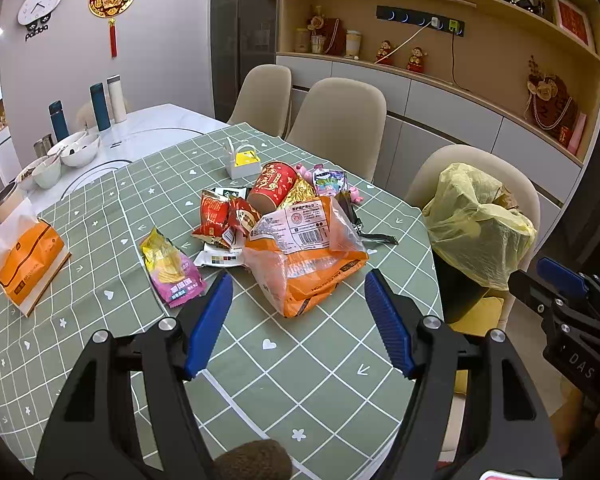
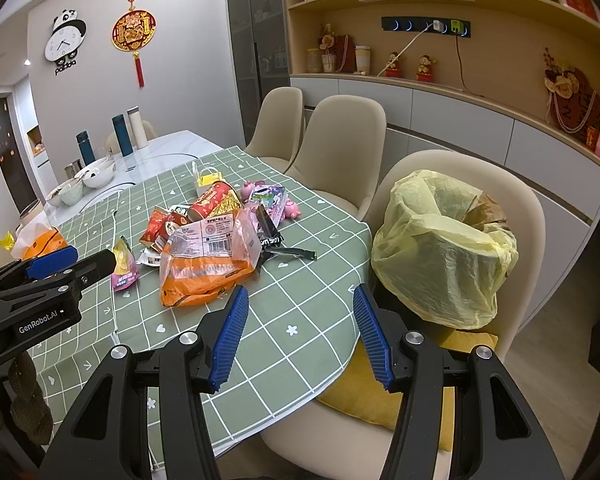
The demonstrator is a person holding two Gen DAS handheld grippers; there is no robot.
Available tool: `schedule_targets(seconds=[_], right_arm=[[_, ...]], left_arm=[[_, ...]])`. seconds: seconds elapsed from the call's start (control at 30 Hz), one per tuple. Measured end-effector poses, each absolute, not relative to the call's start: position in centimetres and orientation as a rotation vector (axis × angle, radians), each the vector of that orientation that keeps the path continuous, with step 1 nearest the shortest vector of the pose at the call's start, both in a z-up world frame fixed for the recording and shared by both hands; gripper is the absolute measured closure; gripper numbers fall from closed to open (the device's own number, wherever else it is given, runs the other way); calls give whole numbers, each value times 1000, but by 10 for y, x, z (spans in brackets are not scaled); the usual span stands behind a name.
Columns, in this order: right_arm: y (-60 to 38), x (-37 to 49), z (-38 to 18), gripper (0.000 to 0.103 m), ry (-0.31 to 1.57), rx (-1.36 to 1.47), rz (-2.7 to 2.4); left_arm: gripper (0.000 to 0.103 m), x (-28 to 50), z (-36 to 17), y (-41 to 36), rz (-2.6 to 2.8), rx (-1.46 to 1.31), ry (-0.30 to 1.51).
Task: Collect trash
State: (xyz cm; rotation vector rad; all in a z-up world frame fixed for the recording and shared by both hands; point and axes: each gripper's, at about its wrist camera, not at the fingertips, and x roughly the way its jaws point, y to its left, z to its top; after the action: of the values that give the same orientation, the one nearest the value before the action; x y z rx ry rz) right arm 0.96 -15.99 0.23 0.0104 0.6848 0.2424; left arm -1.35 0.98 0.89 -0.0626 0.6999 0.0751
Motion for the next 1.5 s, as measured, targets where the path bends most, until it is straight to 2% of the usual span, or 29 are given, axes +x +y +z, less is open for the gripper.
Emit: schedule_targets(seconds=[1.1,1.23,1.5], right_arm=[[-160,13,3,51,682,-10,225],[-161,27,3,51,691,-24,225],[-145,81,-15,51,763,-109,289]], left_arm=[[38,-8,1,15,68,-109,729],[38,0,-6,30,90,-142,752],[38,30,-52,103,189,-238,841]])
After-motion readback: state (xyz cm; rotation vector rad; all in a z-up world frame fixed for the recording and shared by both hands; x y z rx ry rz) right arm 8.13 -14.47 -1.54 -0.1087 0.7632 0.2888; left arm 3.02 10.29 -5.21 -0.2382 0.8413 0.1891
